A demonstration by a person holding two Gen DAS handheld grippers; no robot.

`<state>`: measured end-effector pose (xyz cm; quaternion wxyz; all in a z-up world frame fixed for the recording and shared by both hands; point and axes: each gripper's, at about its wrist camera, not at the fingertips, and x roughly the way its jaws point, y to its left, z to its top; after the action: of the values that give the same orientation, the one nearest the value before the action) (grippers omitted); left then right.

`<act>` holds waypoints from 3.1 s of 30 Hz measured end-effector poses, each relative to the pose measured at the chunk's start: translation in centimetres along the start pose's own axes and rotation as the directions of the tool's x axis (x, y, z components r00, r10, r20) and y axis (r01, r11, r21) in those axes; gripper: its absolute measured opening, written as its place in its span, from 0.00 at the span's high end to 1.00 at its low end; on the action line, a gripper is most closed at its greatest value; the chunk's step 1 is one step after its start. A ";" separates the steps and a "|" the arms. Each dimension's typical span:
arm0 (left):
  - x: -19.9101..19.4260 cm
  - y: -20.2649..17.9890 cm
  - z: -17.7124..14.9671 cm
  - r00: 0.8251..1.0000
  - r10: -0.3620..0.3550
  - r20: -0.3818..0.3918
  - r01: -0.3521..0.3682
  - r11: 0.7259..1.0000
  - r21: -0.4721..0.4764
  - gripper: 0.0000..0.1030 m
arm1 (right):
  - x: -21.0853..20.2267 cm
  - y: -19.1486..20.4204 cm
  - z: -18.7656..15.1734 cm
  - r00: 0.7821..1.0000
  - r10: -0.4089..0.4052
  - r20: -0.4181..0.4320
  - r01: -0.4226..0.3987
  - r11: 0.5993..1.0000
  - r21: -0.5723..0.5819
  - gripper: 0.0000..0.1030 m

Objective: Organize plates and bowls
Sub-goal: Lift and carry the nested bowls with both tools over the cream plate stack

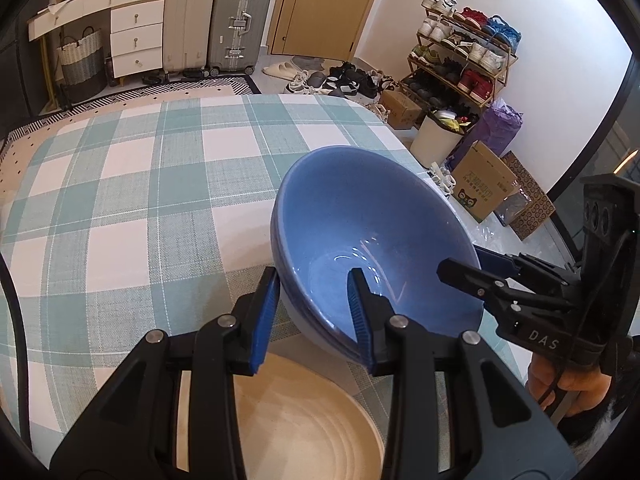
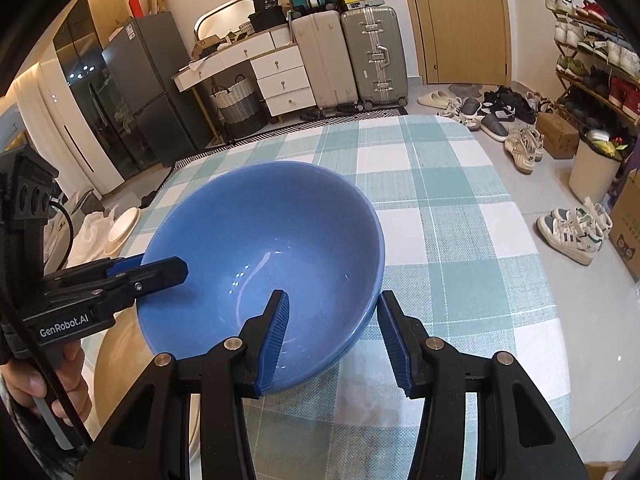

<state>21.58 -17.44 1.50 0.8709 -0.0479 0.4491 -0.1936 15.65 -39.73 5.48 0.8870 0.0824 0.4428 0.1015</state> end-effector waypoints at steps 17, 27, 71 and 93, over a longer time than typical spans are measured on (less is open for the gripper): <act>0.1 0.3 -0.3 1.000 0.007 -0.011 -0.007 1.000 -0.005 0.70 | 1.3 -0.2 -0.4 0.999 0.024 -0.022 -0.023 1.000 0.021 0.61; -1.7 0.1 -0.2 1.000 0.005 0.029 -0.005 1.000 -0.003 0.70 | -0.4 0.6 -0.2 1.000 0.022 0.005 -0.022 1.000 0.003 0.61; -17.7 4.3 -9.4 0.979 0.133 0.157 -0.118 0.988 -0.103 0.70 | -6.6 12.2 -3.5 0.988 0.146 0.050 -0.137 0.979 -0.154 0.61; -15.1 9.6 -13.3 0.979 0.178 0.095 -0.157 0.969 -0.188 0.70 | -2.0 14.9 -5.6 0.983 0.177 -0.042 -0.182 0.965 -0.189 0.61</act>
<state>5.89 -1.62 2.73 0.9000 -0.0989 0.4179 -0.0750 8.41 -25.53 7.24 0.8725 0.0351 0.4324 0.2248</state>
